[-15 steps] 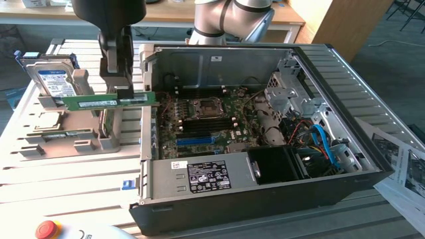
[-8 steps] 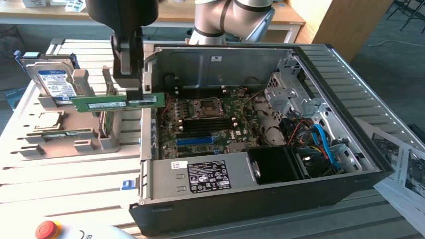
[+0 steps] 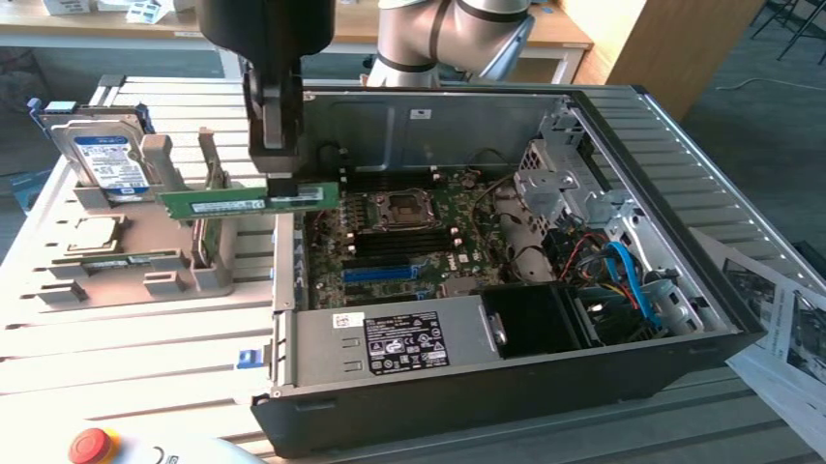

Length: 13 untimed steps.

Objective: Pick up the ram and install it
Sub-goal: 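Pick up the ram and move it above insertion slot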

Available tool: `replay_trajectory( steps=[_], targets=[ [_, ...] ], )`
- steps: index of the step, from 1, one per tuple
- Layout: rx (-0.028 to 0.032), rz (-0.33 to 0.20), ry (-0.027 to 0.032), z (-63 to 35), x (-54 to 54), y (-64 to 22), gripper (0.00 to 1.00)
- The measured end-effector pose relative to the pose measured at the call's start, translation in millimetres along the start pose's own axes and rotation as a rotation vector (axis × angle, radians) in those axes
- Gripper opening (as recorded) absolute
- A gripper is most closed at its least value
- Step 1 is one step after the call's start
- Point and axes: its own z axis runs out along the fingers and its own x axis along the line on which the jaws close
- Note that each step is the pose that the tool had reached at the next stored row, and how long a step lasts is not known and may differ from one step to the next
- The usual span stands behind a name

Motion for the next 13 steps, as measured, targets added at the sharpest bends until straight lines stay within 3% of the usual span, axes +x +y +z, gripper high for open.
replay_trajectory(
  steps=[13],
  targets=[
    [0.0,0.0,0.0,-1.1,6.3,-28.1,0.12]
  ],
)
